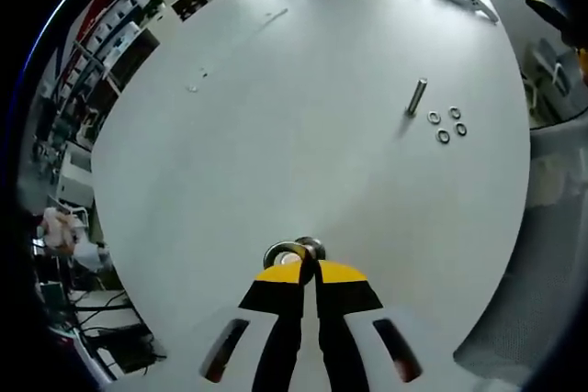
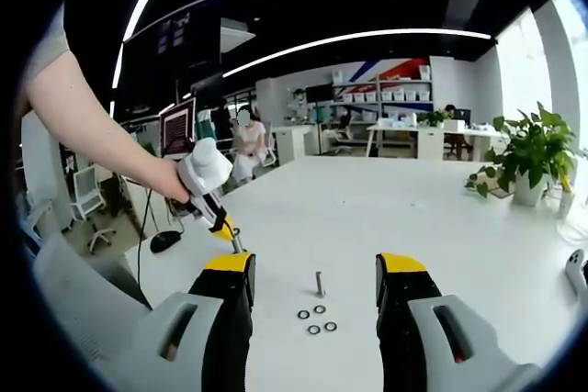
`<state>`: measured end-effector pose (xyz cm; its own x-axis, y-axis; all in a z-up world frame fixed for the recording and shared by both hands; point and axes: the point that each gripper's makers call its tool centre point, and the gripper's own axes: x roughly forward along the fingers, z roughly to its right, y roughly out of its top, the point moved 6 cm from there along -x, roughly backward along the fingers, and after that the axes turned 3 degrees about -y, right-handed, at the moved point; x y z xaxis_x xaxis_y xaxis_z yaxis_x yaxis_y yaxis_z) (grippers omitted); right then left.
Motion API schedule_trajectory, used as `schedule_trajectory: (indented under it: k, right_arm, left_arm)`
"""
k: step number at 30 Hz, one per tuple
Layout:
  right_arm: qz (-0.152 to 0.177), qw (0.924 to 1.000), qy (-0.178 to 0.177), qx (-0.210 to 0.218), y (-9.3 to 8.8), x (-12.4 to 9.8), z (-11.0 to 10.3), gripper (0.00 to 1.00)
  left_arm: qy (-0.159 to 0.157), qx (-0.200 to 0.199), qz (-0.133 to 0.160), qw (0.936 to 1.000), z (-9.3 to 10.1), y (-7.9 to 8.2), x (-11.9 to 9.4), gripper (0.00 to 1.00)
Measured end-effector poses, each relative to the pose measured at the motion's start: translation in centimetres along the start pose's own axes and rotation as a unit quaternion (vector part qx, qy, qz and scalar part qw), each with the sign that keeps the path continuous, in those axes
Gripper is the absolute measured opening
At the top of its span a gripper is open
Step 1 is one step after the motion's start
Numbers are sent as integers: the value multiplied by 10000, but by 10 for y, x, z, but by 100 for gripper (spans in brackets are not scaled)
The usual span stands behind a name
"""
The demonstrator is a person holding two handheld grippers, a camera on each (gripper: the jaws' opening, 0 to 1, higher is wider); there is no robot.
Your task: Place the washer onto the threaded stud by aligning its center hole with the stud, sliding it down to the base, and recovering from edge contact or off-axis alignment until the washer reaches the visible bottom stop.
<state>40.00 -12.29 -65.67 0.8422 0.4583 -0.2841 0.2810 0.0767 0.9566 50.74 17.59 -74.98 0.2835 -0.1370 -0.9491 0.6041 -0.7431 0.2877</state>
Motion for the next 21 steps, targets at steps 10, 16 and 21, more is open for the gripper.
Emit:
schedule_trajectory:
  k: [10,16,21]
  right_arm:
    - [16,10000,-7,14,1,0,1,55]
    - [22,10000,-12,21,1,0,1,55]
    - [16,10000,-19,27,1,0,1,55]
  left_arm:
    - [22,-52,0,10000,-3,0,1,2]
    - [5,-16,-21,10000,-3,1,3,2]
    - [-21,-97,-36,9999,-5,1,5,2]
